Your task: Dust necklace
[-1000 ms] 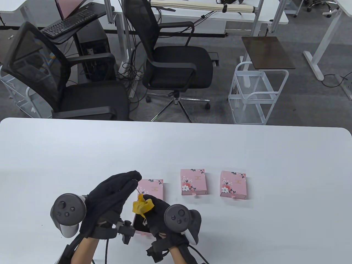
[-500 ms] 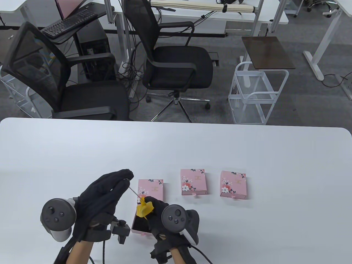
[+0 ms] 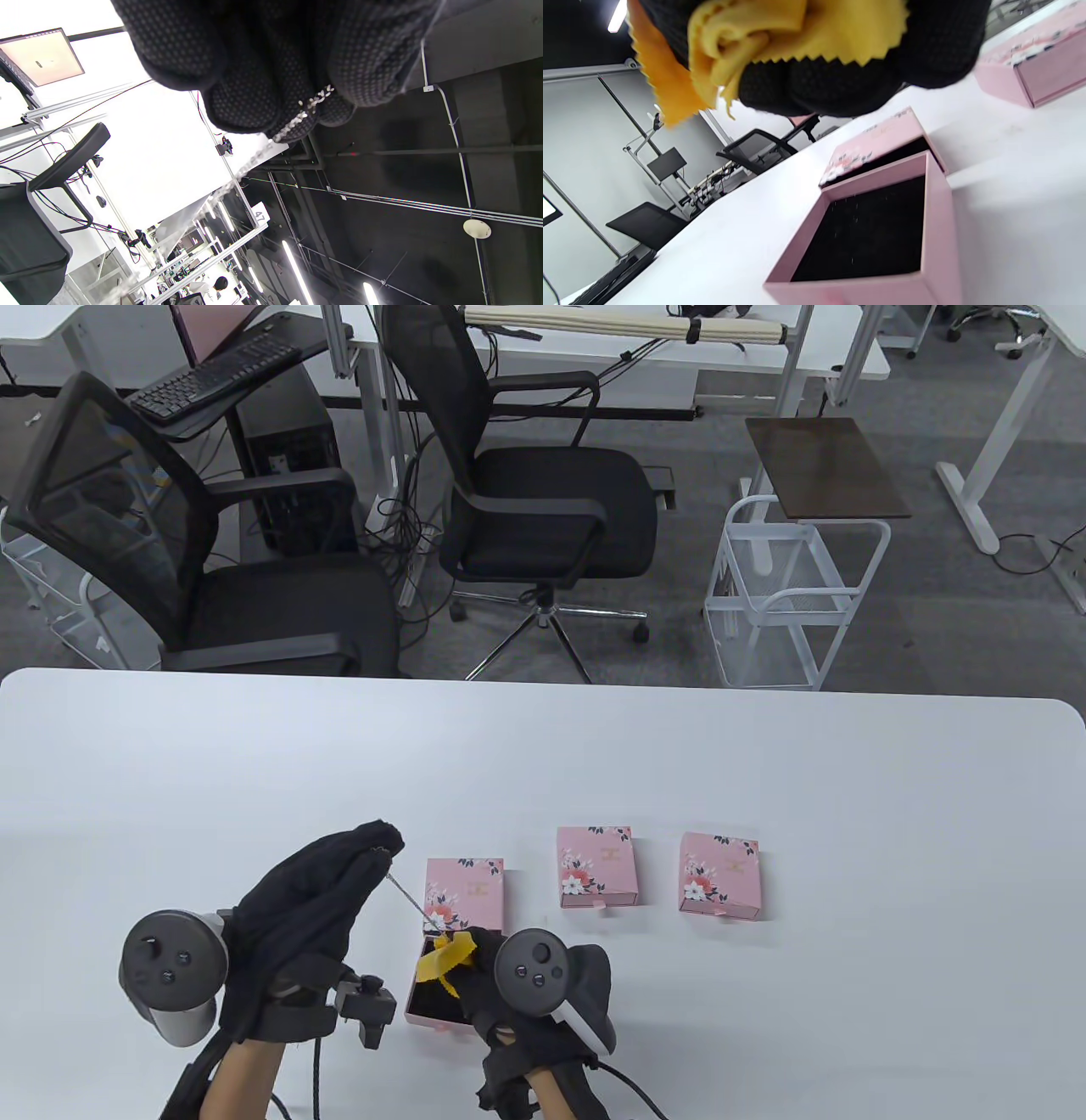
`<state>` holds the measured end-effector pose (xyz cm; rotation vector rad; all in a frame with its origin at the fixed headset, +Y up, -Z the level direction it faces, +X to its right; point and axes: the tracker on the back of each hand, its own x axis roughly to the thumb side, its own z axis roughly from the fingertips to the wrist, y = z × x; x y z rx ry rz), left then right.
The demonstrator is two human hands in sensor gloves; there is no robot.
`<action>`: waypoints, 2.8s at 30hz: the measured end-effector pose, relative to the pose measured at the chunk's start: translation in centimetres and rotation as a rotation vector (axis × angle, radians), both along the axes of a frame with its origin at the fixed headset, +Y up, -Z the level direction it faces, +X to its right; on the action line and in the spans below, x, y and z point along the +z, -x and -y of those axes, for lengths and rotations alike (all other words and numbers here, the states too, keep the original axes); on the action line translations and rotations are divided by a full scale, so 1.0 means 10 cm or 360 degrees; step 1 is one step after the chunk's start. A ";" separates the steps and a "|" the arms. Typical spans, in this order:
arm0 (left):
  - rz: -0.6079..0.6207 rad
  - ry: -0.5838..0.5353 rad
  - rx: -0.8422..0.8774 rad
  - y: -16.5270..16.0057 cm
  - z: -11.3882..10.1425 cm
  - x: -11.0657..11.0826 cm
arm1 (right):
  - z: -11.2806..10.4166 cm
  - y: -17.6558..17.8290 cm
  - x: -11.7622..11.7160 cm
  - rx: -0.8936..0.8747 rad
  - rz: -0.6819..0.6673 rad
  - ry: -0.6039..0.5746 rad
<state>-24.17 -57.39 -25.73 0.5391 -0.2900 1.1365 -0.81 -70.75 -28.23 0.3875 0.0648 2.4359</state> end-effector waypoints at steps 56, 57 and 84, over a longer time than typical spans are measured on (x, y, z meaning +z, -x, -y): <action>0.0162 0.0134 -0.0010 -0.12 0.10 -0.07 | 0.34 -0.68 -0.18 0.1344 0.0089 0.0476; 0.0165 0.0136 -0.0009 -0.11 0.10 -0.08 | 0.30 -0.71 -0.17 0.1354 0.0076 0.0468; 0.0214 0.0165 0.0003 -0.14 0.13 -0.13 | -0.68 0.03 0.03 0.0088 -0.0369 -0.0048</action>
